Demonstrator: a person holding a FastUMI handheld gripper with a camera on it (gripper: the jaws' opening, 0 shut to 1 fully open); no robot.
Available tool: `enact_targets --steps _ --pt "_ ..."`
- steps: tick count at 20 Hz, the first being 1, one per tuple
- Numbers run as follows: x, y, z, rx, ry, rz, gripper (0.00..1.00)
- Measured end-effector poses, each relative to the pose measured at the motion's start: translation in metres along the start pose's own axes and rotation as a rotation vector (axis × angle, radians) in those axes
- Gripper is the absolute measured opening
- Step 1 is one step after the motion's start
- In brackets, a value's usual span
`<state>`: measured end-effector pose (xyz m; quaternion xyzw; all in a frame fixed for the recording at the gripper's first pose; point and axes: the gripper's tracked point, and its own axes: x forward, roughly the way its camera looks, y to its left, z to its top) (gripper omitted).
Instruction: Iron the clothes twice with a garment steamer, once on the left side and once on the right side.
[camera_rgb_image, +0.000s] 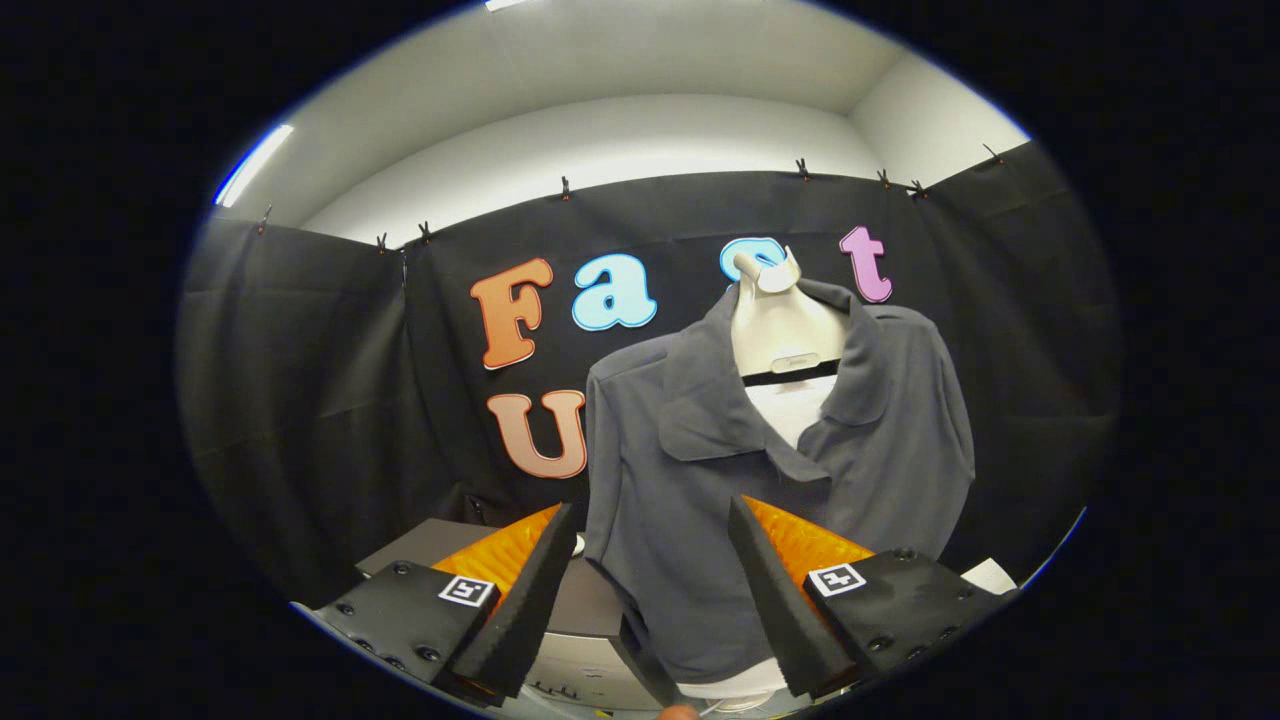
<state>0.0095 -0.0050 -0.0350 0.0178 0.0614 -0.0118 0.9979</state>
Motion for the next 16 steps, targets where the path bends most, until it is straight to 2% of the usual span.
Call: enact_targets --steps 7,16 --pt "0.036 0.049 -0.040 -0.031 0.112 0.058 0.98" --pt "0.088 0.144 -0.114 -0.060 0.316 0.164 0.98"
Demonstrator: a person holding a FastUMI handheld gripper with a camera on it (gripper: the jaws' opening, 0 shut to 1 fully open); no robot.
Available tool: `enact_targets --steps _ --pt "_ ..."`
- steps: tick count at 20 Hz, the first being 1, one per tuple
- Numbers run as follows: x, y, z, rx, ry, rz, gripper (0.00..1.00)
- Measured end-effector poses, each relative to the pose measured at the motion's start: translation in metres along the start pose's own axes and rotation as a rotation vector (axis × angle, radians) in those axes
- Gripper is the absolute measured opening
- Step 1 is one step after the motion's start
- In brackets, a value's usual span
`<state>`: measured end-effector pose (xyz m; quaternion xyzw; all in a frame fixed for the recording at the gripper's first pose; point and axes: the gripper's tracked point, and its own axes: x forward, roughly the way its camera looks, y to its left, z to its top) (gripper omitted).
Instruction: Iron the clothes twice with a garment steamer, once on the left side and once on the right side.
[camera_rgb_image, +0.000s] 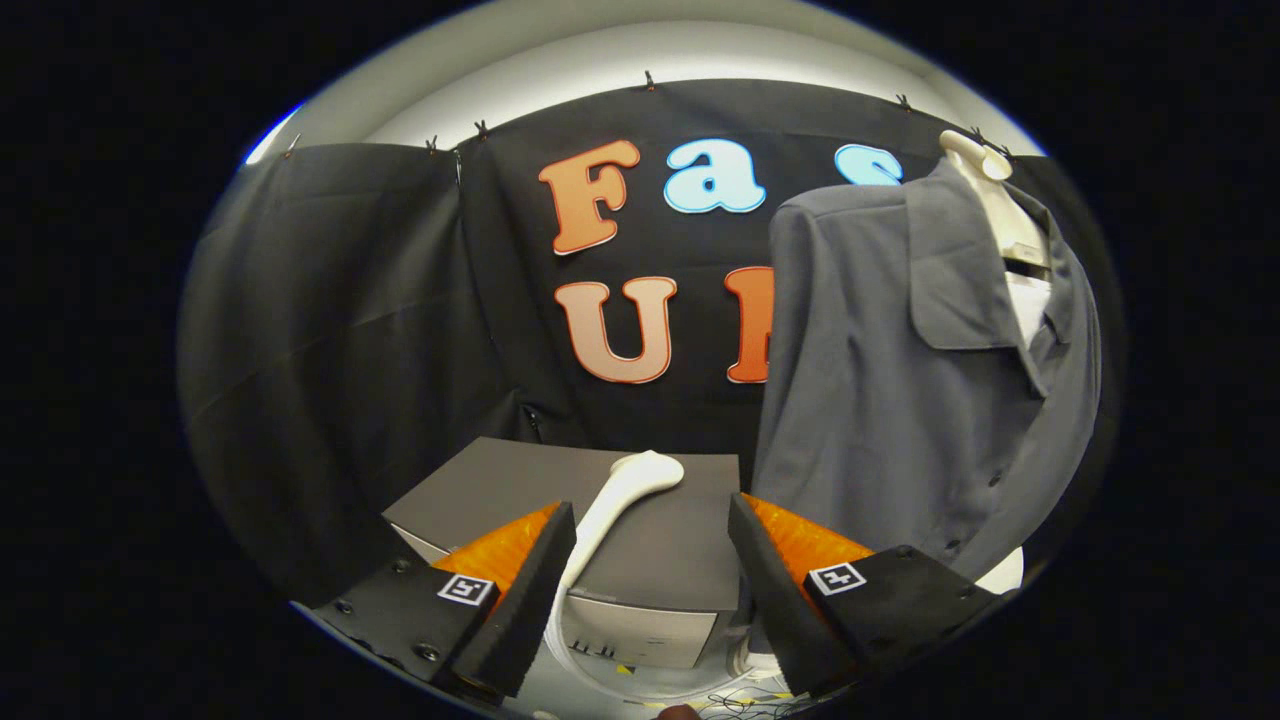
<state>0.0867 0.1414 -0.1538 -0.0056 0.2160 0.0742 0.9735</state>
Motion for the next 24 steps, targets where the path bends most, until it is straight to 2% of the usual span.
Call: enact_targets --steps 7,12,19,24 --pt "0.061 0.038 -0.033 0.010 0.132 0.018 0.99" --pt "0.104 0.054 -0.073 0.046 0.256 0.008 0.99" --pt "0.166 0.049 -0.107 0.053 0.354 -0.090 0.99" --pt "0.198 0.049 -0.119 0.023 0.403 -0.131 0.99"
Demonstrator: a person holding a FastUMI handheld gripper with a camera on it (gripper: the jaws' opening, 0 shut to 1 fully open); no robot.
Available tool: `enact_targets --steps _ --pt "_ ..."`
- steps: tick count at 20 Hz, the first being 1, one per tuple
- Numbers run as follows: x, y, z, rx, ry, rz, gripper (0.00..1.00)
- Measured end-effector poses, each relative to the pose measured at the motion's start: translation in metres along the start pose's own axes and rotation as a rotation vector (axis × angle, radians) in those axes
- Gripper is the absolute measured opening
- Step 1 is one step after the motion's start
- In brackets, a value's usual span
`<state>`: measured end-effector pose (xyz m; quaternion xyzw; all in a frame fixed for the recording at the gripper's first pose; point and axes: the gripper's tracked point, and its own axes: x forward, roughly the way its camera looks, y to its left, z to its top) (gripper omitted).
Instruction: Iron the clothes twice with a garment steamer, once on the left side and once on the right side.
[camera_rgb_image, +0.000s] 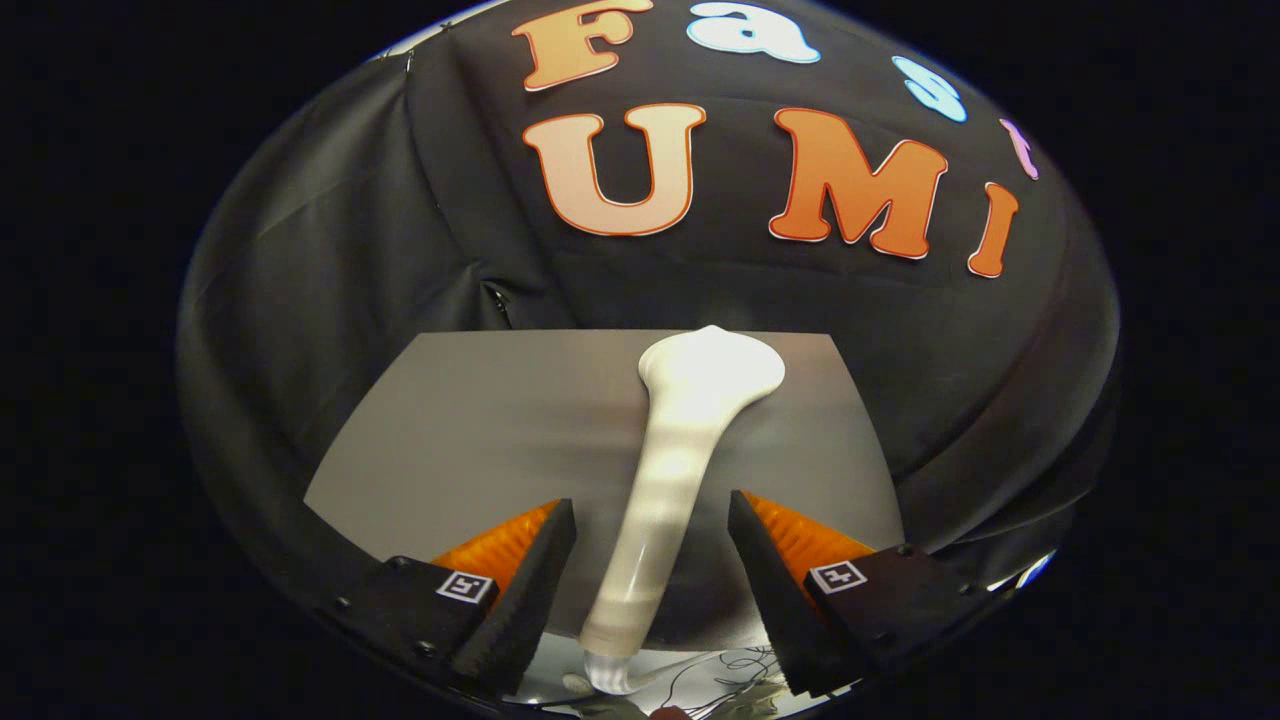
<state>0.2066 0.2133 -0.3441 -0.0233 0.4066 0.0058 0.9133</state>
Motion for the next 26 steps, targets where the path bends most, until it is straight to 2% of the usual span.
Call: enact_targets --steps 4,6,13,16,20,23,26 --pt "0.017 -0.006 0.008 -0.001 0.009 -0.042 0.99" --pt "0.024 -0.010 0.010 -0.007 0.018 -0.069 0.94" --pt "0.038 -0.014 0.009 -0.012 0.044 -0.094 0.65" --pt "0.037 -0.011 0.010 -0.004 0.040 -0.079 0.58" --pt "0.031 0.003 0.015 0.002 -0.013 -0.021 0.45" --pt "0.000 0.004 0.024 -0.020 -0.096 -0.004 0.44" --pt "-0.040 0.011 0.032 -0.026 -0.184 0.050 0.44"
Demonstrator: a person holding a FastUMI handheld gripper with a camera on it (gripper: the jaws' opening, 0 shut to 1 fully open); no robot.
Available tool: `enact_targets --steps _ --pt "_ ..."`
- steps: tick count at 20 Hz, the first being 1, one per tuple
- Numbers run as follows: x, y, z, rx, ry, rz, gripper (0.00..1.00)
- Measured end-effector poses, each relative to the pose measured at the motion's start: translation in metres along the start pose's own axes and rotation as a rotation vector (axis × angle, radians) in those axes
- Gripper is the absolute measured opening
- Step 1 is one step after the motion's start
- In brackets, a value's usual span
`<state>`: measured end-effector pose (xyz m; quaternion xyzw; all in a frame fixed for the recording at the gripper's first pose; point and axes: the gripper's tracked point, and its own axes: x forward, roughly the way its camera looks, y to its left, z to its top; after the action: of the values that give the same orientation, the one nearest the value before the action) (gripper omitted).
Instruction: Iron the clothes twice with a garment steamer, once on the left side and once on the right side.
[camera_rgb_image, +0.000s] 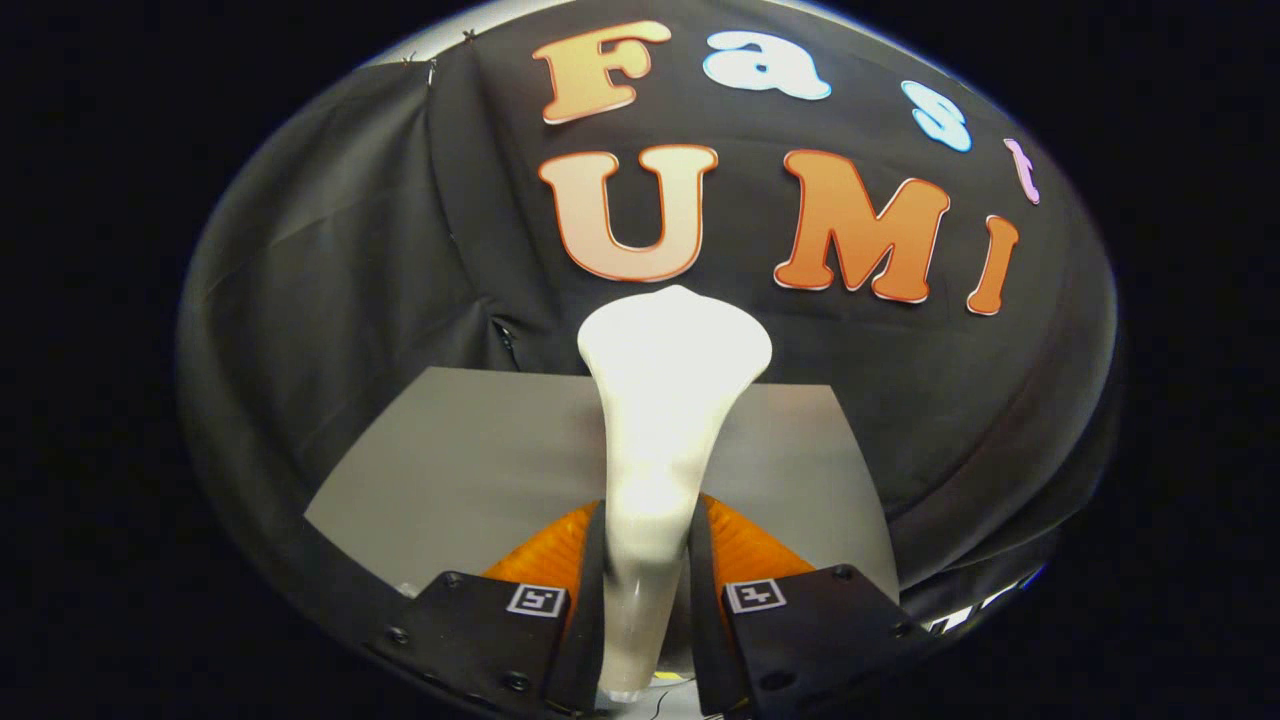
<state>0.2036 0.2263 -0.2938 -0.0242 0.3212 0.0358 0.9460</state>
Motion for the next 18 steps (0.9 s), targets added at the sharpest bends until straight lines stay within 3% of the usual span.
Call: enact_targets --steps 5,9,13,18 --pt "-0.078 0.005 -0.006 0.022 -0.136 0.115 0.44" --pt "-0.135 -0.009 -0.008 0.027 -0.222 0.160 0.44" --pt "-0.185 -0.040 0.004 0.004 -0.308 0.155 0.44" --pt "-0.237 -0.096 0.021 0.001 -0.411 0.083 0.44"
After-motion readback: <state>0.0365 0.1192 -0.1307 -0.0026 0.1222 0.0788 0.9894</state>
